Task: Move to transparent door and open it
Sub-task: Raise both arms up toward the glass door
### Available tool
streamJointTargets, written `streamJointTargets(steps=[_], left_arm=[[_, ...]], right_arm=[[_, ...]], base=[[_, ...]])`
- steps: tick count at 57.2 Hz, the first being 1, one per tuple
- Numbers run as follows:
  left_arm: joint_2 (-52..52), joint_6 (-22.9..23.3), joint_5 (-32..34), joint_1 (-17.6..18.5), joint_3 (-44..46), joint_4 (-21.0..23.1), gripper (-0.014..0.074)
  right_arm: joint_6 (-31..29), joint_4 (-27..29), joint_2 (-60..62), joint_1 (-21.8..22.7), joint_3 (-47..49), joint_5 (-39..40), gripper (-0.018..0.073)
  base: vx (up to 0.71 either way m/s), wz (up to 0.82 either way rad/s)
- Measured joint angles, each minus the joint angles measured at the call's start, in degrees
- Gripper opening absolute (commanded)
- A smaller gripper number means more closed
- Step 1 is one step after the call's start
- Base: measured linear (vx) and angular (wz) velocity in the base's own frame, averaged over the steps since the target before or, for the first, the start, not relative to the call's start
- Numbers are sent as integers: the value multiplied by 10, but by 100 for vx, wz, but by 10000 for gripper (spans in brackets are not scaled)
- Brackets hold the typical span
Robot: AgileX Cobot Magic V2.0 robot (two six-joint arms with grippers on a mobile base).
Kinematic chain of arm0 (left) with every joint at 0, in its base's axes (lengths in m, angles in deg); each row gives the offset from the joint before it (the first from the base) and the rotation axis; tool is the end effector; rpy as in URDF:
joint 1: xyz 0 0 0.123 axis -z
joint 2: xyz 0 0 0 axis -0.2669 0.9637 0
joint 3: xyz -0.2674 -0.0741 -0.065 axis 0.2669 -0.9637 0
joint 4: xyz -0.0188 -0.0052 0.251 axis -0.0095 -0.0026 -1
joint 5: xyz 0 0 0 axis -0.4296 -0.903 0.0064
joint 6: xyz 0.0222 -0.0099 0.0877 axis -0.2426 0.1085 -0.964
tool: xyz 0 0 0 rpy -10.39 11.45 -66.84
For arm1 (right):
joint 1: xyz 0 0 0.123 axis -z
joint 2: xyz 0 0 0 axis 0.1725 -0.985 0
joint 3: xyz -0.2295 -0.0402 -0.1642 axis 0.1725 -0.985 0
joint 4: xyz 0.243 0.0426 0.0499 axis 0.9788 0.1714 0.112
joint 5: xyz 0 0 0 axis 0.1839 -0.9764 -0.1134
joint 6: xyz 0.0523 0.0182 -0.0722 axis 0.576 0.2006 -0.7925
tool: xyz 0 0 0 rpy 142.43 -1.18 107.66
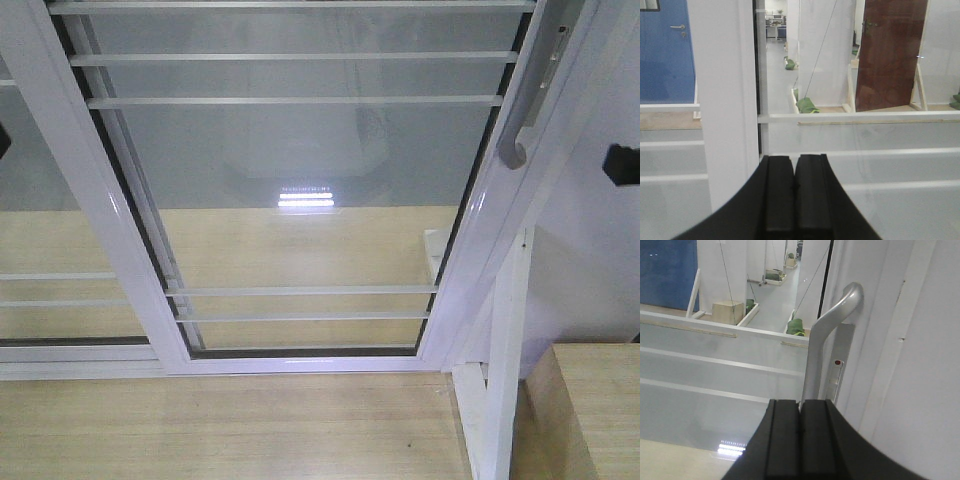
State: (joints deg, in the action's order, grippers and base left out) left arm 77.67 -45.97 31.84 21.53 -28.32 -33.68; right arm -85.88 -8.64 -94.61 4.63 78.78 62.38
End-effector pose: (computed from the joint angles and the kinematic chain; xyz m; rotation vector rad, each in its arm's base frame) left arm 0.2140 -0.0194 0.3300 0.0366 1.5678 -0.0718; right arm 0.1956 0.0183 0.3389 -0.1780 1.6730 -0.0173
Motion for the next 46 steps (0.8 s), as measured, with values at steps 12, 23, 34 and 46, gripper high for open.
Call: streamJointTargets(steps=[12,23,34,46], left_arm=[[103,0,34,0,44,2,-3],[134,0,35,0,44,2,6],[140,0,37,0,44,2,52],[140,0,39,0,44,2,200]], right_arm=[[0,0,-104,0,14,111,-1],[0,0,-133,0,14,142,1],[0,0,-133,0,14,145,45],[0,0,-133,0,14,145,244]], base=[[0,0],[0,0],[0,0],[0,0]])
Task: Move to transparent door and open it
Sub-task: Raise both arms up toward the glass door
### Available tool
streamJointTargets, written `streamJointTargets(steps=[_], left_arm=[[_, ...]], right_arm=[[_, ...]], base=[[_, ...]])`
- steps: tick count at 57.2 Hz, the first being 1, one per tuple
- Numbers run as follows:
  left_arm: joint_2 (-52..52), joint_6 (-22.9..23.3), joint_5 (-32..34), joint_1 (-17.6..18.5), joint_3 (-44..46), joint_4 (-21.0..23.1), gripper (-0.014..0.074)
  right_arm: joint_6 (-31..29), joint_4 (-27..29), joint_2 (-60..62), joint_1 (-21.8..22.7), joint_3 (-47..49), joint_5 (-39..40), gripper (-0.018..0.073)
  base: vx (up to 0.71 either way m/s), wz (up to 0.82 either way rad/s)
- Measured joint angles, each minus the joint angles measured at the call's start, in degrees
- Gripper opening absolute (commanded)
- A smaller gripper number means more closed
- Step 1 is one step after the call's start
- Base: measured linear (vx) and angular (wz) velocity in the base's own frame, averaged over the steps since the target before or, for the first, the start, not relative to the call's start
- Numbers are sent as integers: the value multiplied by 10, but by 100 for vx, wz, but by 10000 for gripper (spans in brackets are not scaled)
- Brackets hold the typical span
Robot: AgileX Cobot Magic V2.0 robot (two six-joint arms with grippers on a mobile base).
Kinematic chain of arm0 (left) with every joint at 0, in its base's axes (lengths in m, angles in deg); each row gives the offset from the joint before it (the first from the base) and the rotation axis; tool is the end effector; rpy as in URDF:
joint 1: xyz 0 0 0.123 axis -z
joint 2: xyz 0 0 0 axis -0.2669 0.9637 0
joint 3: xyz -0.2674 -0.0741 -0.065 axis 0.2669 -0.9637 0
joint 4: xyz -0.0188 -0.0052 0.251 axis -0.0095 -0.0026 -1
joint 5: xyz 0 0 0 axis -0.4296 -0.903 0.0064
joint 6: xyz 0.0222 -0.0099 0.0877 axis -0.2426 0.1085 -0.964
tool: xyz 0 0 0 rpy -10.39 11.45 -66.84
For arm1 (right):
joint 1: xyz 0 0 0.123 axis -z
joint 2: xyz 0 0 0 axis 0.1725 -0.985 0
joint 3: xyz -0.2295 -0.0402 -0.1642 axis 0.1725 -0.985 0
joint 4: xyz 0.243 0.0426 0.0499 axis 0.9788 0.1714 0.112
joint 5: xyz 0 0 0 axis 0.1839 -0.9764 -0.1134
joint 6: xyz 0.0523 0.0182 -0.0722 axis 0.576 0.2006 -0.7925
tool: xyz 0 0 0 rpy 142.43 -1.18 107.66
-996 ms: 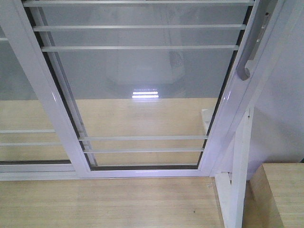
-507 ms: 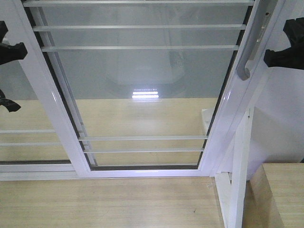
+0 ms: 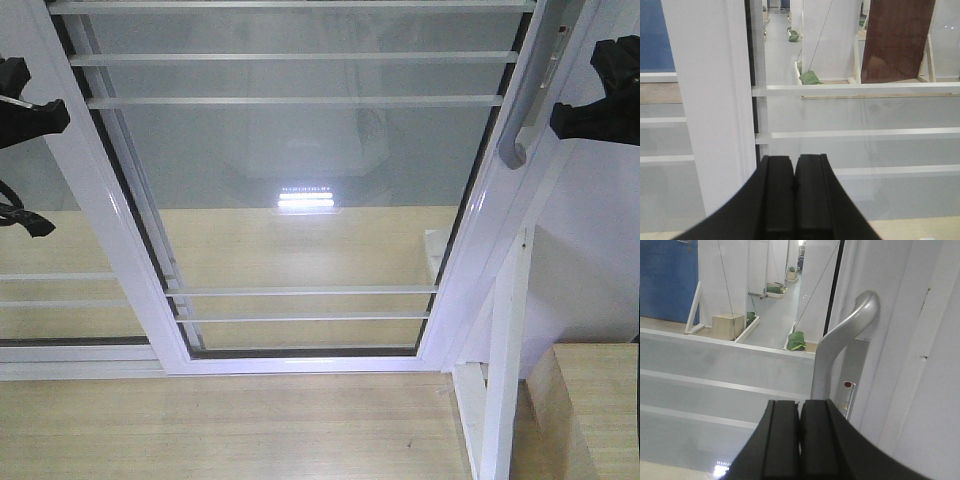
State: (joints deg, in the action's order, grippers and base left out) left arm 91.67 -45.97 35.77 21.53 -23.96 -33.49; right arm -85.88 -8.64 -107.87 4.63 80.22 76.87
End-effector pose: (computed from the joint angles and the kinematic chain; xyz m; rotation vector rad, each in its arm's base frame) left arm 0.2673 -0.0241 0.3023 0.0345 1.6679 -0.0586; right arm 0.2465 0.0239 0.3188 -0.1788 1.6261 -0.0090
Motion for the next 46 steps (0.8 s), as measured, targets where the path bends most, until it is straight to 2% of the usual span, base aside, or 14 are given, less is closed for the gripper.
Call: streamJointTargets(steps=[14,19,27,37,46], left_arm=[[0,0,0,0,0,0,472],[0,0,0,0,0,0,566],[0,0,0,0,0,0,625],[0,0,15,0,0,1,600],[0,0,25,0,0,1,567]], right_arm=[[0,5,0,0,0,0,640],[0,16,0,0,0,1,731],[0,28,-6,0,0,10,723],[0,49,-48,0,0,53,691],[-14,78,-116,0,0,130,671]], base=[[0,0],[0,0],[0,0],[0,0],[0,0]])
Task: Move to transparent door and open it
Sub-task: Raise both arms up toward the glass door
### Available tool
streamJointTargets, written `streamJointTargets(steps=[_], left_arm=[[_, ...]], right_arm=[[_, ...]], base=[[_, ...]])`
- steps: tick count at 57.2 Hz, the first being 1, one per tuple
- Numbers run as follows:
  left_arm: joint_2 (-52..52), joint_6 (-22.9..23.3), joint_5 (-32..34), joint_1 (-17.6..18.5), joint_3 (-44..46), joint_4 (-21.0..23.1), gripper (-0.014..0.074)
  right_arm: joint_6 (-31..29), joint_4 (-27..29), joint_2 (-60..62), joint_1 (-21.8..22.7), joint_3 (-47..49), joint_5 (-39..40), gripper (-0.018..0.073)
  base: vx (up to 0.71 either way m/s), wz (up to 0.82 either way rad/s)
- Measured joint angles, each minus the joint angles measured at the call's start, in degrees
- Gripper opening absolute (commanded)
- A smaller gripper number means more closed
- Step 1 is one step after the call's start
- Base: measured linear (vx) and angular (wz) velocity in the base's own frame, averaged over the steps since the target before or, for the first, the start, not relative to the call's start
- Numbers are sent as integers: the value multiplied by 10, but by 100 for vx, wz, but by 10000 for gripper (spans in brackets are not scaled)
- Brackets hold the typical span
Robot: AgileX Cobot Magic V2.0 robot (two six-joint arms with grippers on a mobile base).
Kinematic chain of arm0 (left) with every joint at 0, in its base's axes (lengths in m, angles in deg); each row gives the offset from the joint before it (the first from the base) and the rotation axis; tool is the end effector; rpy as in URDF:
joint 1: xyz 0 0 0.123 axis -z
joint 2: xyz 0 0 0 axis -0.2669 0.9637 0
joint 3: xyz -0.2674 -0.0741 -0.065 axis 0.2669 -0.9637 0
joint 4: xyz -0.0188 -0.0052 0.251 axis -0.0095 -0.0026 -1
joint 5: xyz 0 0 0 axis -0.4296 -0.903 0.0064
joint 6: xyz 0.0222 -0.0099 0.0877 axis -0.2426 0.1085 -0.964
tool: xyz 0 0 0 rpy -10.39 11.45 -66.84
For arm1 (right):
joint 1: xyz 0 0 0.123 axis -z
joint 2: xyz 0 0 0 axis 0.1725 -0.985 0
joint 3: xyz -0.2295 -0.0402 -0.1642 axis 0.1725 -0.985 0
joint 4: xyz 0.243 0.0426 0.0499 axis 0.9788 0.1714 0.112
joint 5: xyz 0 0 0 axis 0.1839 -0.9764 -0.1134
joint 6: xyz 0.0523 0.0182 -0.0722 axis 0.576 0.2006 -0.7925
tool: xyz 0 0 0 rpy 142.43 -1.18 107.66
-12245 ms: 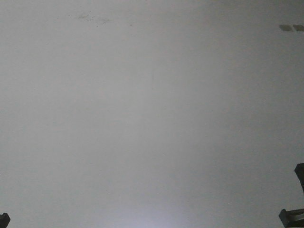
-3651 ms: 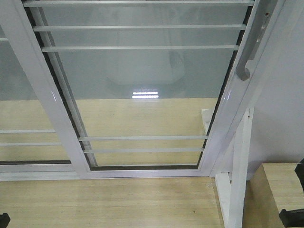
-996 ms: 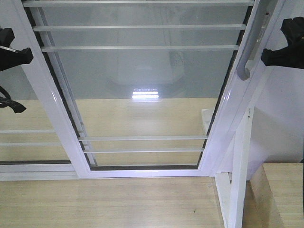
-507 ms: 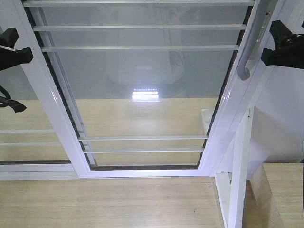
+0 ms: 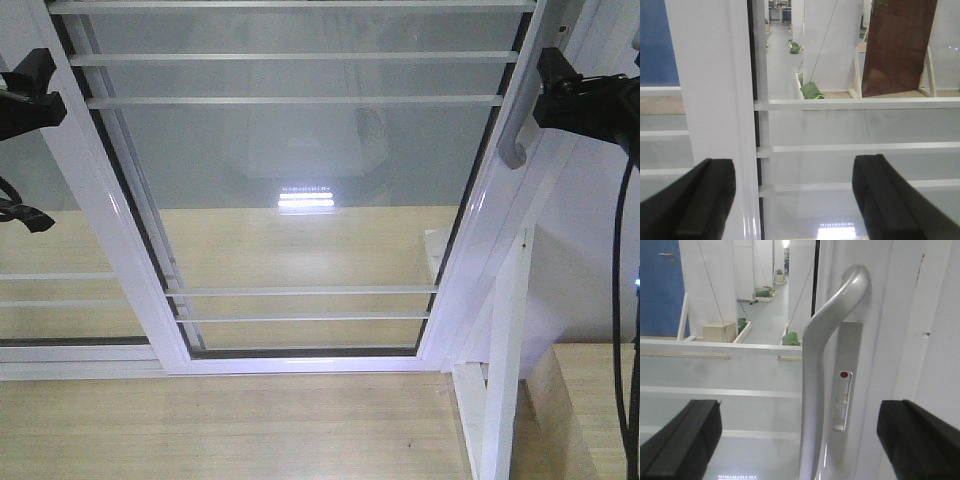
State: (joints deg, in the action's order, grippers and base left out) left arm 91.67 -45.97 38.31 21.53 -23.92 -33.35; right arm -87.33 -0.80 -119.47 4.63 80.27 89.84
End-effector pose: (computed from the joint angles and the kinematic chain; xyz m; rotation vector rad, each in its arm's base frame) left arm 0.2677 -0.0236 0.3065 0.0271 1.6234 -0.0564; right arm 0.2844 0.0218 0.2854 -0.0516 1.6123 0.0151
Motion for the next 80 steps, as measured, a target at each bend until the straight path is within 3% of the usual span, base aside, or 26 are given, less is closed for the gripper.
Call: streamJointTargets(steps=[17,59,68,80], left_arm=[[0,0,0,0,0,0,559],[0,0,-11,0,0,0,559],[0,0,-13,0,0,0,559],[0,0,-17,0,0,0,559]], right_arm=[[-40,58,-135,0,15,134,608],[-43,59,-337,0,216,134,533],[-44,59,-349,0,223,127,365],[-45,59,-349,2,224,128,1]], base=[[0,0],[0,0],[0,0],[0,0]])
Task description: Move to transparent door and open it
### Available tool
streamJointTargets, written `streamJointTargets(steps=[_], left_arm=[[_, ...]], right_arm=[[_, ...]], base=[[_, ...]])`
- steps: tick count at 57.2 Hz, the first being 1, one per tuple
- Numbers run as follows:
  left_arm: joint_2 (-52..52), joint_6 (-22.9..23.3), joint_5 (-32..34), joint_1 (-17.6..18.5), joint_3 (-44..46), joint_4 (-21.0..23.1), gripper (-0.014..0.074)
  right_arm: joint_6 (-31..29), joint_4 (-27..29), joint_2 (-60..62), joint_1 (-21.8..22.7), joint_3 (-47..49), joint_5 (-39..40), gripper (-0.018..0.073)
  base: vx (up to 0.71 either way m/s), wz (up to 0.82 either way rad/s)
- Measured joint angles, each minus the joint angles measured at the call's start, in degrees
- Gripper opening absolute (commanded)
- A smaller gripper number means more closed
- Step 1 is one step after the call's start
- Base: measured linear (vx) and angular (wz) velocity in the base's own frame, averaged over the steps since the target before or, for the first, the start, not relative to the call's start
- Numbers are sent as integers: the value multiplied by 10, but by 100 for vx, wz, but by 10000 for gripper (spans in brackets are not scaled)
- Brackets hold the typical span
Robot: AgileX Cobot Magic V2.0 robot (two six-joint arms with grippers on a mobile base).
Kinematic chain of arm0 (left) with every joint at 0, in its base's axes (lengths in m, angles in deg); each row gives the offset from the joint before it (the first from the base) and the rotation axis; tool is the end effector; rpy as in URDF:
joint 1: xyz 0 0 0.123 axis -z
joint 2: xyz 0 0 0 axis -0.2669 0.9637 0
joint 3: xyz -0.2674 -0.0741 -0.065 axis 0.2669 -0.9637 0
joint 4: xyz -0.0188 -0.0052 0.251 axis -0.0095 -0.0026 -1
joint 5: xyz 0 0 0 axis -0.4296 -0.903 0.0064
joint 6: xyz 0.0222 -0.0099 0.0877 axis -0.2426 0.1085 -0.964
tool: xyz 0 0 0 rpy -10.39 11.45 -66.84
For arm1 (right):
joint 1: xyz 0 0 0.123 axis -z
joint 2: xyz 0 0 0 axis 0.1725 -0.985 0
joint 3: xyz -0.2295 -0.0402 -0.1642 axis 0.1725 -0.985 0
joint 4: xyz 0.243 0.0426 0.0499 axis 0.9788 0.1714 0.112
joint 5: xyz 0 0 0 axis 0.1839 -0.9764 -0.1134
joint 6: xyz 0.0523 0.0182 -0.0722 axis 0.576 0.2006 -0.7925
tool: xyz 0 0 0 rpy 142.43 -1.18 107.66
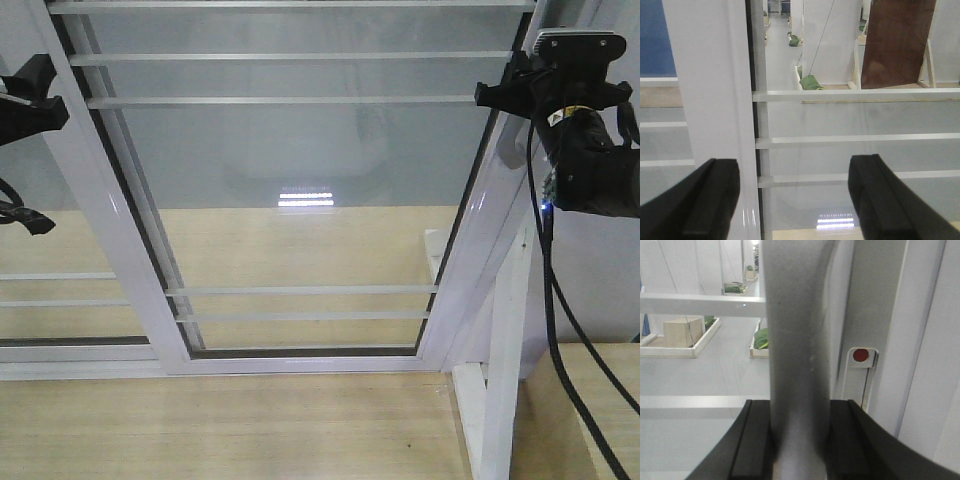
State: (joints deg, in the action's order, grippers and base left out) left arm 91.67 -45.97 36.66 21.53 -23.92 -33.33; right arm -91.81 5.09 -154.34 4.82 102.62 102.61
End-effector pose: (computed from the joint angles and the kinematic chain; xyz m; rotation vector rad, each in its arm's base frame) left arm 0.2675 -0.0239 0.3039 0.0299 1.6520 -0.0587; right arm 0.4204 0.0250 0.2048 0.0059 1.6170 -0.0708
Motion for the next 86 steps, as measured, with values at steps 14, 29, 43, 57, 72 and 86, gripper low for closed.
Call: streamJointTargets(steps=[14,29,43,57,72,86], left_arm=[[0,0,-4,0,0,0,559],[0,0,-5,0,0,0,559],[0,0,-5,0,0,0,559],[0,0,-5,0,0,0,559],[0,0,-12,0,0,0,559],[0,0,-23,0,0,0,559]], right_arm=[[15,-33,0,0,0,-1,-10],[29,-41,0,-22,0,-1,-9],[29,-39,-5,-69,4,4,-9],[37,-67,-11,-119,16,-3,-9],[46,-91,-20,-171,30,-9,-9],[45,-81,-26,-204,36,-8,-9]], base=[[0,0],[0,0],[0,0],[0,0],[0,1],[0,1]])
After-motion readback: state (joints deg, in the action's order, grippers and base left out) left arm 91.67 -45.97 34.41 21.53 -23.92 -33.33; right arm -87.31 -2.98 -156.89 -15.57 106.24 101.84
